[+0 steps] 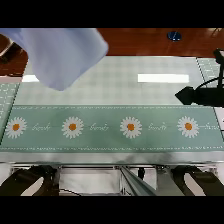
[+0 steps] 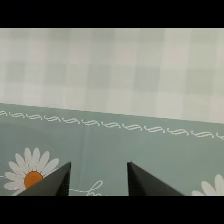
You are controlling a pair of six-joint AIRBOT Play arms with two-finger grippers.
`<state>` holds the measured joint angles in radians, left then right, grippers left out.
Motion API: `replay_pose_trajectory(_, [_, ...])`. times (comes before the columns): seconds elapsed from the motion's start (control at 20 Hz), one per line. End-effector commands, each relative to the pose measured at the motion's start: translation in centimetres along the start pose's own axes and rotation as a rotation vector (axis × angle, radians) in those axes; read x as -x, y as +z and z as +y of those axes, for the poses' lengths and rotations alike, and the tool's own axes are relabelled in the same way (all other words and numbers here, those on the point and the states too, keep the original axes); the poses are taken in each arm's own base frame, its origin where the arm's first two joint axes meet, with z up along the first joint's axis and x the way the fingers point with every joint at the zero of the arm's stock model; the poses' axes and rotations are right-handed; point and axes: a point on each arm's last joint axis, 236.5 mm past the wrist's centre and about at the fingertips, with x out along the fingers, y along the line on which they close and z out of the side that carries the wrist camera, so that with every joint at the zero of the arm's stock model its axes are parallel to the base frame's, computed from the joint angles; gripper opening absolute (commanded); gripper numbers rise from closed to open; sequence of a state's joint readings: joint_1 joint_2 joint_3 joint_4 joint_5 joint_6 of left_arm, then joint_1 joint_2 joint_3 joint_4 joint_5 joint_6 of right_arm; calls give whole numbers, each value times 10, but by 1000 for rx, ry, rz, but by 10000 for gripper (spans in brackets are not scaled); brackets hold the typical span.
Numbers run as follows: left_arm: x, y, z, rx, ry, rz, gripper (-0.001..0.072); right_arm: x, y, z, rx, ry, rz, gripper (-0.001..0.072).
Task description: Fold the shirts.
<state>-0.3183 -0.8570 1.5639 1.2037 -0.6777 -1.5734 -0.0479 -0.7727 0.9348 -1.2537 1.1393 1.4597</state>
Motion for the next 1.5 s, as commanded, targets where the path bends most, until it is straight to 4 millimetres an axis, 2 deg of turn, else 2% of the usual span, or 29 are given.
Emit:
replay_pose_trajectory(0.0, [13,35,-55,-21,-140,-118,30,24,6,7,18,1,-77,408])
replay_pose_trajectory(0.1, [1,-1,-76,0,-207,-38,29,30,8,9,23,1,-98,408])
replay_pose_trajectory(0.15, [-7,-31,-87,14,-242,17,29,32,8,9,25,-1,-104,408])
replay_pose_trajectory(0.3, [-25,-141,-113,107,-304,221,29,33,9,9,26,-3,-109,408])
replay_pose_trajectory(0.4, [-26,-215,-118,177,-300,345,29,33,10,6,23,-13,-115,408])
replay_pose_trajectory(0.5, [-16,-285,-100,201,-242,512,29,33,10,1,25,-36,-112,408])
replay_pose_trajectory(0.65, [11,-372,-49,186,-110,758,29,32,7,-4,21,-56,-99,408])
replay_pose_trajectory(0.75, [32,-420,-19,200,-30,866,30,28,2,-5,12,-53,-85,408])
replay_pose_trajectory(0.85, [52,-458,2,212,30,950,31,19,-7,-7,-2,-50,-64,408])
replay_pose_trajectory(0.9, [59,-471,8,211,45,981,30,14,-11,-8,-9,-47,-54,408])
replay_pose_trajectory(1.0, [67,-485,11,216,59,1024,33,5,-17,-8,-33,-35,-48,408])
replay_pose_trajectory(1.05, [69,-488,11,224,62,1039,136,2,-18,-8,-39,-31,-50,408])
replay_pose_trajectory(1.1, [68,-488,11,238,66,1037,453,-1,-18,-8,-43,-31,-53,409])
replay_pose_trajectory(1.15, [67,-486,15,244,78,1041,508,-2,-17,-9,-51,-31,-53,409])
replay_pose_trajectory(1.2, [66,-479,21,249,96,1048,508,-1,-12,-11,-46,-39,-59,410])
replay_pose_trajectory(1.25, [65,-467,32,261,125,1056,508,3,-3,-21,-24,-88,-80,410])
replay_pose_trajectory(1.3, [64,-449,48,261,165,1057,508,14,9,-48,-37,-191,-118,410])
replay_pose_trajectory(1.35, [64,-429,66,232,199,1041,508,30,16,-84,-60,-324,-147,410])
replay_pose_trajectory(1.4, [66,-404,89,203,245,997,508,47,15,-122,-87,-453,-151,410])
replay_pose_trajectory(1.45, [69,-385,111,202,305,938,507,65,1,-160,-154,-577,-126,410])
